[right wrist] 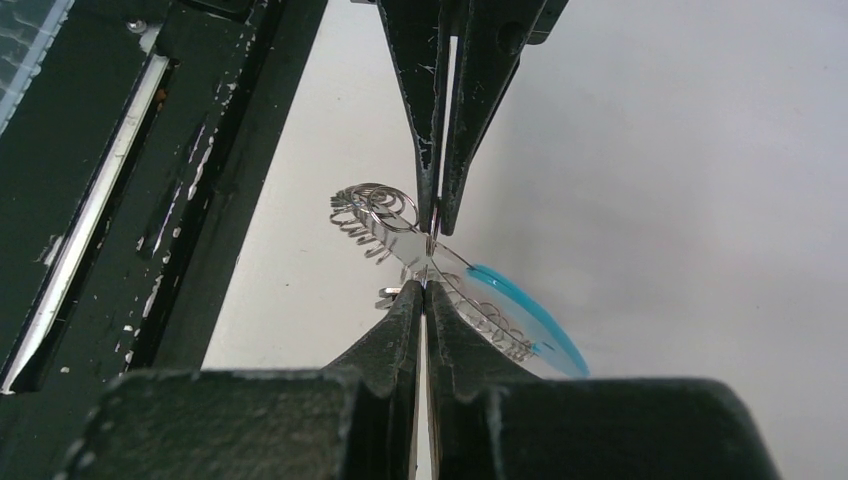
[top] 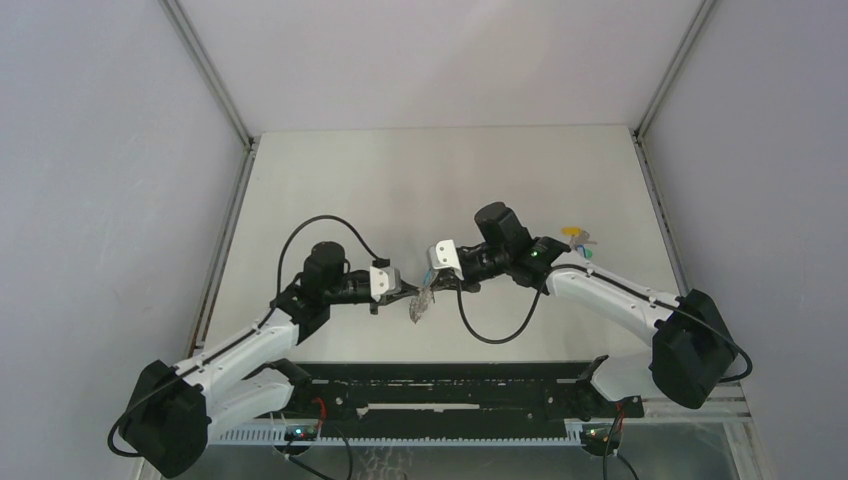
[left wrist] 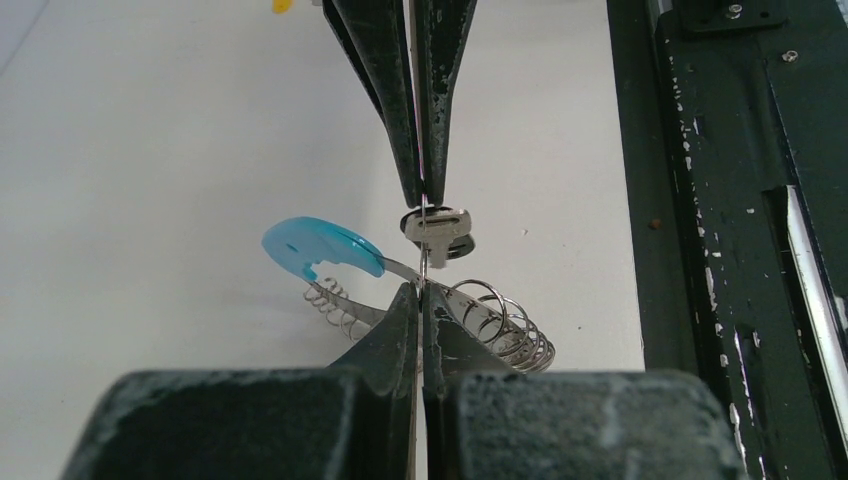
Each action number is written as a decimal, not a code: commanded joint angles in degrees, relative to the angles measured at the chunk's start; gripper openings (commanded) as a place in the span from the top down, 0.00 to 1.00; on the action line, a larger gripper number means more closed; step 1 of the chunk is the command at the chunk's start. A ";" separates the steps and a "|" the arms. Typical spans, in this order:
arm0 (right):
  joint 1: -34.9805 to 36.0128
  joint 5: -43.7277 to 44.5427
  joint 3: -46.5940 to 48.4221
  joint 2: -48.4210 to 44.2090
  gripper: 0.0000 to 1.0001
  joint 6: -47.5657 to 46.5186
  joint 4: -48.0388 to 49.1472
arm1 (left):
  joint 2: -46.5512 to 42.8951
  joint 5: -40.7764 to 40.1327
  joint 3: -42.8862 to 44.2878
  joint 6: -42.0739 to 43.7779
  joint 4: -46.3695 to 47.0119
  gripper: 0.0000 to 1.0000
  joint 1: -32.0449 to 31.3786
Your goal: Put the keys on the keyring
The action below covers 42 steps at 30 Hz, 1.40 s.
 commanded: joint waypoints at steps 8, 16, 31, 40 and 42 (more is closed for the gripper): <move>1.54 2.51 2.09 -0.36 1.00 -0.11 2.08 | 1.10 3.21 3.29 -2.13 4.69 1.00 -0.20; 1.73 3.22 2.03 -1.00 1.00 -0.40 0.93 | 1.30 2.15 3.12 -2.50 5.00 1.00 -0.20; 1.82 2.99 2.03 -3.06 1.00 -0.13 -0.01 | 1.39 1.64 3.18 -2.40 4.62 1.00 -0.20; 1.82 1.66 2.03 -3.43 1.00 -0.19 -0.25 | 1.57 1.95 3.35 -2.47 4.65 1.00 -0.20; 1.91 1.49 2.11 -3.34 1.00 -0.13 -0.14 | 1.52 2.07 3.30 -2.50 4.61 1.00 -0.26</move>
